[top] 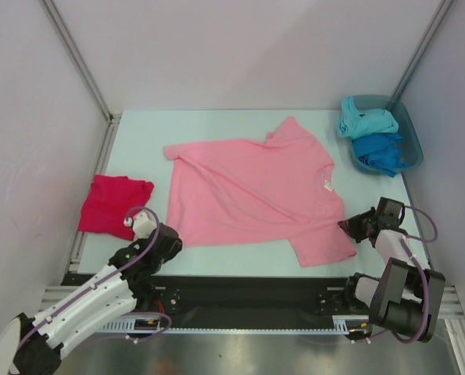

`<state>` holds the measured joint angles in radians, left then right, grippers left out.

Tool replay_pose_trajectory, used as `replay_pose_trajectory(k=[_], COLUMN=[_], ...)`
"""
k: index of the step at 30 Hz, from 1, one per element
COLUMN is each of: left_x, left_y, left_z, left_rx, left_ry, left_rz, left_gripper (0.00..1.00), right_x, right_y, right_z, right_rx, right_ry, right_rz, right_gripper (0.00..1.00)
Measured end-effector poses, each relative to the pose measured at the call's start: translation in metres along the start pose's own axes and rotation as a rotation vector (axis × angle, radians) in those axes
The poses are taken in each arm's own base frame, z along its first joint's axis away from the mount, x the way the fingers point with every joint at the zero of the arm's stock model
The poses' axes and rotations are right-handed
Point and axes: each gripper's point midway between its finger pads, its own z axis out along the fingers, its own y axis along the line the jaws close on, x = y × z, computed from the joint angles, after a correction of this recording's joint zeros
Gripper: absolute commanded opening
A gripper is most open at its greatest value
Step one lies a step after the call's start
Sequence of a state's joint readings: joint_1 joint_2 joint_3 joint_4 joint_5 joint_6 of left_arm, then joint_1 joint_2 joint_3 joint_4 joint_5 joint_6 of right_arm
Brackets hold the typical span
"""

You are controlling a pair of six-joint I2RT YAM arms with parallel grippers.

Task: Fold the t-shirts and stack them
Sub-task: Flatten the tshirt out

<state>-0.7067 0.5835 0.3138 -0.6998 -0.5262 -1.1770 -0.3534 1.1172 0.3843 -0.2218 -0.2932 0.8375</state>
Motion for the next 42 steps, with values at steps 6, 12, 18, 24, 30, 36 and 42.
replay_pose_trajectory(k=[6, 12, 18, 24, 30, 36, 42], left_x=[0.014, 0.007, 0.011, 0.013, 0.008, 0.008, 0.007], left_y=[0.011, 0.007, 0.015, 0.021, 0.027, 0.034, 0.029], left_z=[0.011, 0.009, 0.013, 0.011, 0.009, 0.01, 0.014], left_rx=[0.018, 0.087, 0.032, -0.06, -0.091, -0.142, -0.144], left_ry=[0.025, 0.001, 0.025, 0.066, 0.05, 0.049, 0.052], left_rz=[-0.032, -0.101, -0.09, -0.073, -0.067, -0.043, -0.036], left_gripper=[0.51, 0.51, 0.46, 0.45, 0.46, 0.46, 0.46], right_x=[-0.001, -0.001, 0.0, -0.001, 0.0, 0.001, 0.001], right_y=[0.001, 0.001, 0.001, 0.002, 0.001, 0.002, 0.002], right_z=[0.001, 0.003, 0.003, 0.003, 0.003, 0.003, 0.004], right_rx=[-0.004, -0.004, -0.005, -0.007, -0.007, -0.011, -0.01], right_ry=[-0.001, 0.001, 0.003, 0.003, 0.004, 0.009, 0.01], right_rz=[-0.003, -0.003, -0.004, -0.004, -0.004, -0.005, -0.005], right_gripper=[0.0, 0.0, 0.0, 0.0, 0.0, 0.0, 0.25])
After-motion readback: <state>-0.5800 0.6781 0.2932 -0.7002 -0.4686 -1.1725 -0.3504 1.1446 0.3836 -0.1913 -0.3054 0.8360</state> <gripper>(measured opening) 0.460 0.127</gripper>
